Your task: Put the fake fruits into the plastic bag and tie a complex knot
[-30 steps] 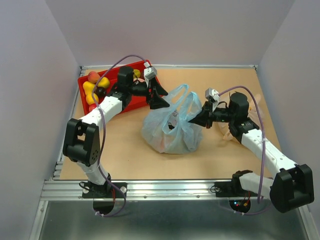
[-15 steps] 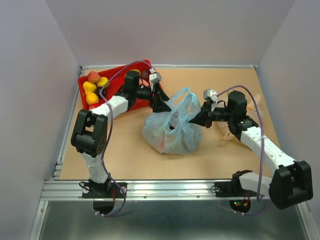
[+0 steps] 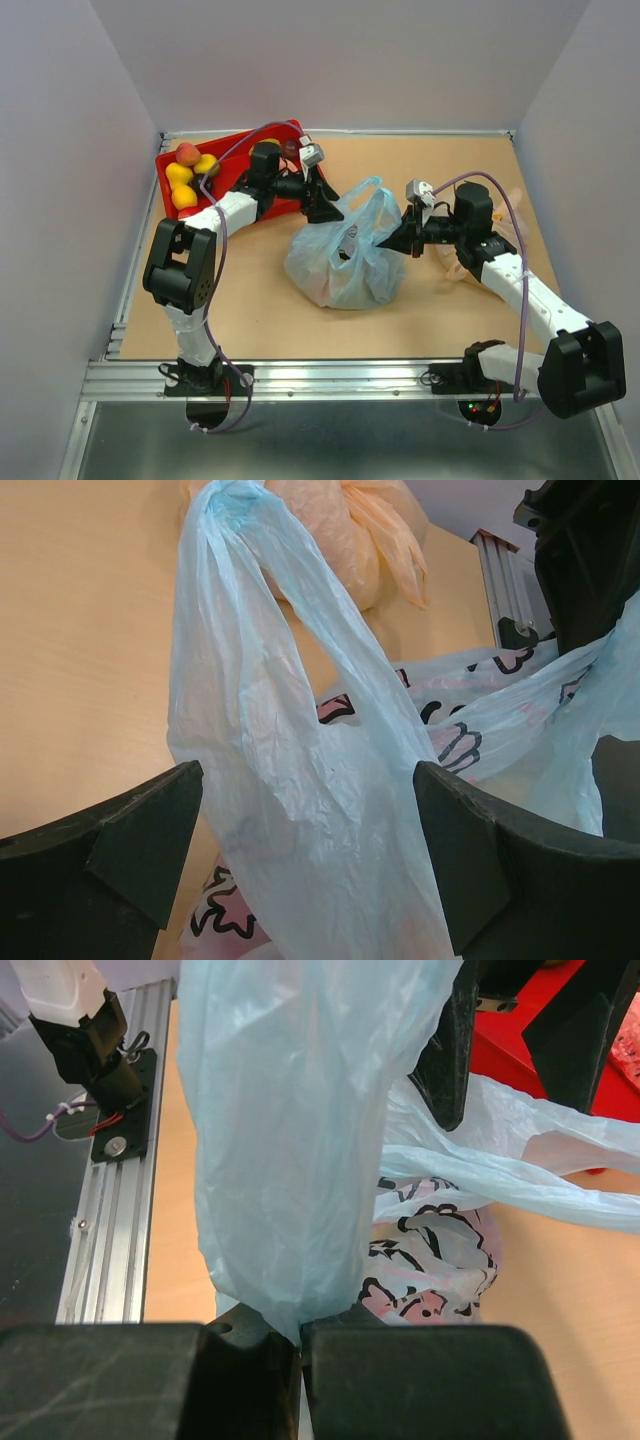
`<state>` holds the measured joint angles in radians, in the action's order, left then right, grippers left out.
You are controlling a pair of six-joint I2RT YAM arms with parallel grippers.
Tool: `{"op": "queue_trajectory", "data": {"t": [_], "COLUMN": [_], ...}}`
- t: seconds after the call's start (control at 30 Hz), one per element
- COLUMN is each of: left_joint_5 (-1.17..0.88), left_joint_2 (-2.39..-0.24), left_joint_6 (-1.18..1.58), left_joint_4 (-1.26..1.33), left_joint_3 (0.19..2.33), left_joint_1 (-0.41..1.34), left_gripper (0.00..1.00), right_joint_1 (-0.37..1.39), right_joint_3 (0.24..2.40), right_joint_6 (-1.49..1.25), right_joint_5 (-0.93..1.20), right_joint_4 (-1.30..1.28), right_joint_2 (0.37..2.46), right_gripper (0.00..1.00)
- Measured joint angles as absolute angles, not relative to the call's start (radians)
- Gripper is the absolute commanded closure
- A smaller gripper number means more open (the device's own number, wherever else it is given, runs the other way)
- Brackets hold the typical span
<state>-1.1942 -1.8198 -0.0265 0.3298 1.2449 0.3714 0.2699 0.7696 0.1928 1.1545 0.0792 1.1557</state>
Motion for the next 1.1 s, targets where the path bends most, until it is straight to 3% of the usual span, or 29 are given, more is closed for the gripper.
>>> {"op": "queue_trajectory", "data": {"t": [0.03,0.1,0.13,0.2,0.23,0.3,0.53,0.73,1.1], "left_joint_5": [-1.194,-1.191,-1.186,-1.163,-1.150,-1.127,-1.096,-0.980,-0.798], "left_joint_2": [-1.820,-1.820,-1.820,-1.819,-1.819,-1.819,-1.795,-1.602,-1.370], "left_joint_6": [-0.038,-0.069,-0.085,-0.147,-0.174,-0.210,-0.097,0.260,0.525], "left_joint_4": [0.313,0.291,0.284,0.251,0.226,0.183,0.246,0.482,0.577], "left_joint_3": [1.245,1.244,1.244,1.244,1.248,1.268,1.314,1.053,0.741], "left_joint_1": [0.371,0.372,0.373,0.384,0.394,0.408,0.361,0.201,0.226], "left_gripper": [0.01,0.14,0.33,0.56,0.78,0.99,1.00,1.00,1.00], "right_joint_1": [0.270,0.270,0.270,0.270,0.270,0.270,0.265,0.144,0.104], "right_joint_3": [0.770,0.770,0.770,0.770,0.770,0.770,0.770,0.804,0.862], "right_joint_6": [0.194,0.196,0.196,0.196,0.196,0.197,0.181,-0.072,-0.613], "right_joint_5": [1.155,1.155,1.155,1.155,1.155,1.154,1.060,0.913,0.616], "right_joint_4": [0.078,0.075,0.074,0.074,0.073,0.072,0.067,0.070,-0.075], "right_joint_2": [1.156,1.156,1.156,1.156,1.156,1.156,1.169,1.321,1.419], "right_gripper": [1.00,1.00,1.00,1.00,1.00,1.00,1.00,1.00,0.99]}}
